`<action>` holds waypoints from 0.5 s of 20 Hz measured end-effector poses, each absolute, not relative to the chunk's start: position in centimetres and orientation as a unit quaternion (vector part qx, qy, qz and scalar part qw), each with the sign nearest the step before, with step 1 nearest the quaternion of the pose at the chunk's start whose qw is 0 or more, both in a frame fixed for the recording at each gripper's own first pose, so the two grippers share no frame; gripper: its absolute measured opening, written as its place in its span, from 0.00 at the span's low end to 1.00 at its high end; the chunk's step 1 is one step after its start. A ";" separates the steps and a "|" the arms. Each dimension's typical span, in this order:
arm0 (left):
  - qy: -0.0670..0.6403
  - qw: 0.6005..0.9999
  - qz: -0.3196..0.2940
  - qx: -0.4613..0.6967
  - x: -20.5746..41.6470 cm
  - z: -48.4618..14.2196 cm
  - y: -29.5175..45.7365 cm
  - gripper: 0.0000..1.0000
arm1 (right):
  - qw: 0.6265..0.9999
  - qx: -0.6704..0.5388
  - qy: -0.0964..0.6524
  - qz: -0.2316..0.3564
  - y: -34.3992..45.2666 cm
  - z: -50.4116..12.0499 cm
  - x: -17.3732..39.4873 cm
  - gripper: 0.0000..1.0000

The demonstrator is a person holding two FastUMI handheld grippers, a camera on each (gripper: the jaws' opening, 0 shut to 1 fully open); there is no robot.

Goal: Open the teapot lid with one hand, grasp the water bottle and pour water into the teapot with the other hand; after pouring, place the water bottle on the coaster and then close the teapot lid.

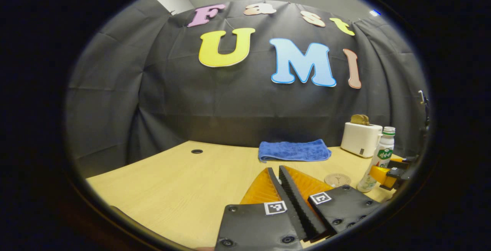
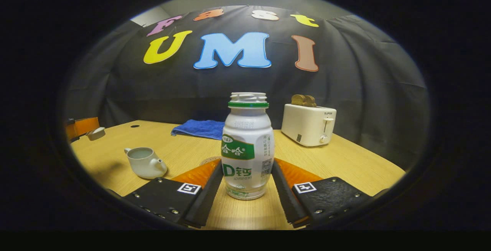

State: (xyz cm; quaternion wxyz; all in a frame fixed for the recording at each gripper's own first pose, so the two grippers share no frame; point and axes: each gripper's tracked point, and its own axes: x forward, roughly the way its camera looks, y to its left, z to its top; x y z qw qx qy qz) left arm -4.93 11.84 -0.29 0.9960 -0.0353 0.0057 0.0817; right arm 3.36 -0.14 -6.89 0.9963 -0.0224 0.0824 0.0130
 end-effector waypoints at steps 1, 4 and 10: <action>0.006 0.996 0.082 -0.036 -4.9 -0.4 11.9 0.09 | 0.996 -0.024 0.083 0.012 -0.1 -6.9 3.3 0.73; 0.007 0.996 0.084 -0.041 -4.8 -0.6 12.3 0.09 | 0.996 -0.040 0.083 0.013 -0.2 -6.8 3.3 0.74; 0.010 0.995 0.082 -0.049 -4.9 -1.2 13.0 0.09 | 0.994 -0.068 0.083 0.011 0.1 -6.6 3.5 0.68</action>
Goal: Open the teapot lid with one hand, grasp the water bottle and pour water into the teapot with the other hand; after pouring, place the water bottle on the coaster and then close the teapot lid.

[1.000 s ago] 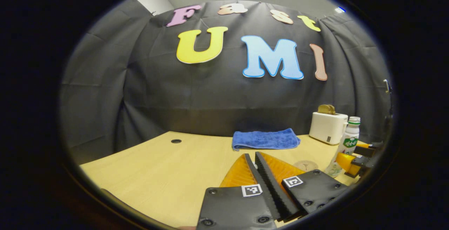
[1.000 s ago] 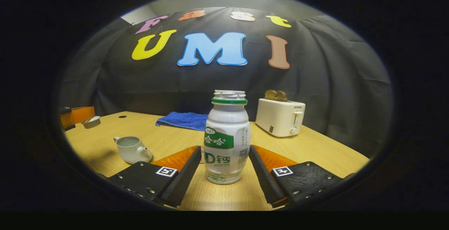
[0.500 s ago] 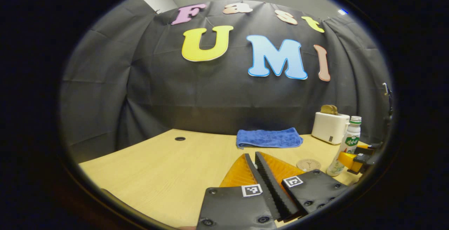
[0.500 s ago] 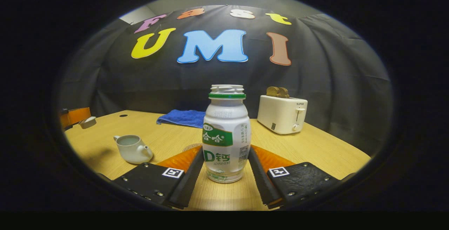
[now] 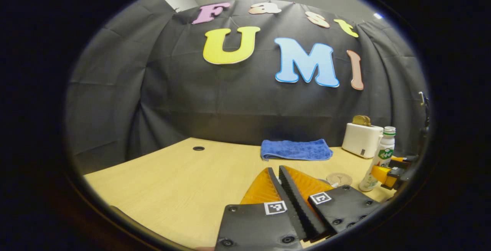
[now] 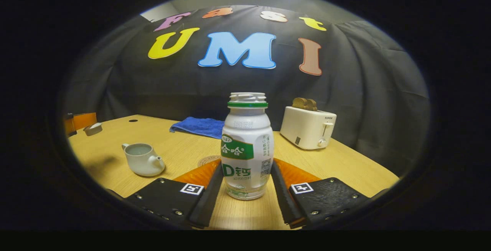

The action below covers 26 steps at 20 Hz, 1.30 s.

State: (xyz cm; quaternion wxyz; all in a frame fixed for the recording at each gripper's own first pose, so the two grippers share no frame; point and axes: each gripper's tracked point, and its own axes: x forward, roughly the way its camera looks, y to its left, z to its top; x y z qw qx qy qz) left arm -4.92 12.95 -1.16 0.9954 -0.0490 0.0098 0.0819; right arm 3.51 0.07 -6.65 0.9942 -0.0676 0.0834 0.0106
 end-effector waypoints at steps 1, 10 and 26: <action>0.010 0.995 0.082 -0.050 -5.0 -1.3 13.1 0.09 | 0.994 -0.076 0.084 0.010 0.2 -6.6 3.5 0.68; 0.014 0.995 0.080 -0.062 -5.0 -2.2 14.1 0.09 | 0.971 -0.232 0.049 -0.024 -0.2 -3.8 3.9 0.68; 0.018 0.994 0.083 -0.064 -5.1 -2.8 15.3 0.09 | 0.860 -0.510 -0.015 -0.007 3.9 0.0 6.3 0.68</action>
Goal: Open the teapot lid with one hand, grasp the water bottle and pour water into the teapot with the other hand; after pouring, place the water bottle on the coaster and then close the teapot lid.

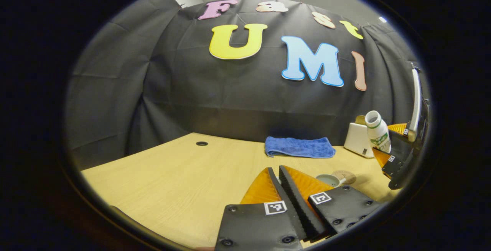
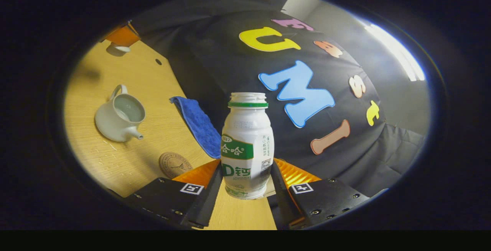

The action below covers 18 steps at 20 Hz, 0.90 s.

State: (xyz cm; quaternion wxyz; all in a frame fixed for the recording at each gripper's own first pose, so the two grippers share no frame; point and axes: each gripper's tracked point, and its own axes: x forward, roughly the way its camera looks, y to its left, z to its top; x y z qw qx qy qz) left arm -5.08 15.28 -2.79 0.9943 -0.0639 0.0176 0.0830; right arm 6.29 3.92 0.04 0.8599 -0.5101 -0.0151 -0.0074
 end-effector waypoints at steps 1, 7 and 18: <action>0.018 0.994 0.083 -0.064 -5.1 -2.9 15.3 0.09 | 0.852 -0.523 -0.014 -0.005 4.1 -0.2 6.4 0.68; 0.021 0.994 0.083 -0.065 -5.2 -3.2 15.5 0.09 | 0.811 -0.584 -0.033 0.004 5.5 0.0 6.7 0.68; 0.024 0.994 0.085 -0.066 -5.1 -3.5 15.9 0.32 | 0.748 -0.661 -0.050 0.021 6.6 -0.2 7.1 0.68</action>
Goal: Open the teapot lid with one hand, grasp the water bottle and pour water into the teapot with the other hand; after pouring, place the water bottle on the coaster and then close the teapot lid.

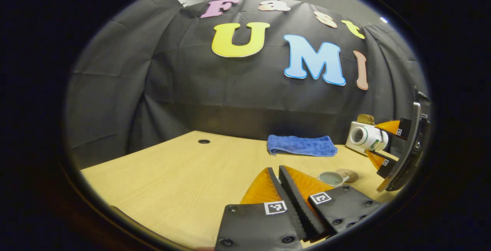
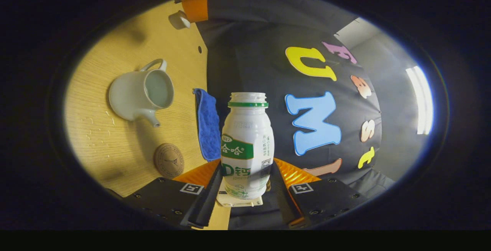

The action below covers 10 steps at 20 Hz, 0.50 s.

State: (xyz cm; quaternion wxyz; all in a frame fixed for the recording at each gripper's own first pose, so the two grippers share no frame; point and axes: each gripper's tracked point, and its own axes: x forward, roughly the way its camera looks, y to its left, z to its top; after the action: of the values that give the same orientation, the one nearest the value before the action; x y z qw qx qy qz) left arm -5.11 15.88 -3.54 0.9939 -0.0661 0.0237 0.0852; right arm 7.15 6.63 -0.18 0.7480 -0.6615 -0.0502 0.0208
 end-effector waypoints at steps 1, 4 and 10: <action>0.024 0.994 0.086 -0.065 -5.2 -3.7 15.9 0.09 | 0.743 -0.667 -0.052 0.021 6.7 -0.2 7.2 0.68; 0.026 0.994 0.087 -0.065 -5.1 -3.9 16.0 0.09 | 0.728 -0.683 -0.057 0.023 6.8 -0.3 7.2 0.65; 0.028 0.993 0.088 -0.066 -5.1 -4.1 16.2 1.00 | 0.704 -0.707 -0.065 0.023 7.0 -0.3 7.1 0.68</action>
State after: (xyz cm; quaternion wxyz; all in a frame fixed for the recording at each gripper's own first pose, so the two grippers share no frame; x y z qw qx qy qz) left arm -5.14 16.18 -4.07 0.9935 -0.0660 0.0280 0.0885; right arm 7.10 6.99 -0.26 0.7036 -0.7072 -0.0653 0.0234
